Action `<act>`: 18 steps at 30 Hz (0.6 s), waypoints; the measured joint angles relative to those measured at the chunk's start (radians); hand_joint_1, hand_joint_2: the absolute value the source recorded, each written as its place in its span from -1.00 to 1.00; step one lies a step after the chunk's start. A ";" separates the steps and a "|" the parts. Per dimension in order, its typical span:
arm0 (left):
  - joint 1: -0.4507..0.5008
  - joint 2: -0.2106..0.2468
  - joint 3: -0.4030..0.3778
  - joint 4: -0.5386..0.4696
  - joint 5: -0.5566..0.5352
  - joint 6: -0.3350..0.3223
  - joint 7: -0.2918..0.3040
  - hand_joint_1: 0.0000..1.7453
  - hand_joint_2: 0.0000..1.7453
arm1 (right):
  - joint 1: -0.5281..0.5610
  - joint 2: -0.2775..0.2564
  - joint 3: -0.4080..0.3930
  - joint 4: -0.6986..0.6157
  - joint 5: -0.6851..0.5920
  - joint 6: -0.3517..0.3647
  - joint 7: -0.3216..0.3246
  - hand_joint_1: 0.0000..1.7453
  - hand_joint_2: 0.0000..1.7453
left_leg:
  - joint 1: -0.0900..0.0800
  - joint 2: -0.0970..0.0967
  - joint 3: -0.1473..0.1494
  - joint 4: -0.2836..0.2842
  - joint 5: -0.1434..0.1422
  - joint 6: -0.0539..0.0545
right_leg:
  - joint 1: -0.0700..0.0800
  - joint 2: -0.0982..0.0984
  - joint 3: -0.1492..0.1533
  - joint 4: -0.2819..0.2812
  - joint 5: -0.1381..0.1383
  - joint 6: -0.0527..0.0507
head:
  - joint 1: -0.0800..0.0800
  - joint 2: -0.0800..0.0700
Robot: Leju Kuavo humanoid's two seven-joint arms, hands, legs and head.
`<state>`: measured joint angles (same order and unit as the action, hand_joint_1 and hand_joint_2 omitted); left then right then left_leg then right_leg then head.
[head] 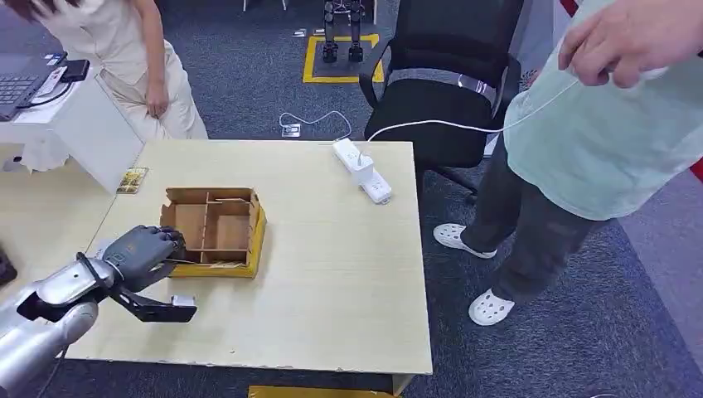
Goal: Pass the card to the sensor for recognition and then transmit it.
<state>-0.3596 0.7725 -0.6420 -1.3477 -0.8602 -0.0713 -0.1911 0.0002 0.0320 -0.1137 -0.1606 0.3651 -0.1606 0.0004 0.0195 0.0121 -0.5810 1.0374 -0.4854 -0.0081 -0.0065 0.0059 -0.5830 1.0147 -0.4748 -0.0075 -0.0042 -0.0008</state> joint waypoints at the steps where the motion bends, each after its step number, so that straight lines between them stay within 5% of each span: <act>1: 0.000 -0.002 0.000 0.001 0.000 0.000 0.000 1.00 1.00 | 0.000 0.000 -0.002 0.000 0.000 0.000 0.000 -1.00 -1.00 | 0.000 0.000 0.000 0.000 0.000 0.000 | 0.000 0.000 0.000 0.000 0.000 0.000 | 0.000 0.000; 9: 0.001 -0.011 0.000 0.011 0.007 0.013 -0.018 1.00 1.00 | 0.000 0.000 -0.011 0.000 0.006 0.002 0.008 -1.00 -1.00 | 0.000 -0.001 0.000 0.000 0.000 0.000 | 0.000 -0.001 0.000 0.000 0.000 0.000 | 0.001 0.000; 18: 0.007 -0.032 0.032 0.034 0.040 0.131 -0.002 1.00 1.00 | 0.000 0.000 -0.013 0.000 0.019 0.006 0.009 -1.00 -1.00 | 0.000 -0.001 0.000 0.000 0.001 0.000 | 0.000 -0.002 0.000 0.000 0.000 0.000 | 0.001 0.000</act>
<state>-0.3527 0.7408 -0.6103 -1.3142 -0.8205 0.0598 -0.1927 0.0006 0.0320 -0.1267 -0.1606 0.3845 -0.1545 0.0092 0.0196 0.0108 -0.5809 1.0375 -0.4846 -0.0084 -0.0064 0.0042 -0.5828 1.0147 -0.4748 -0.0075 -0.0034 -0.0008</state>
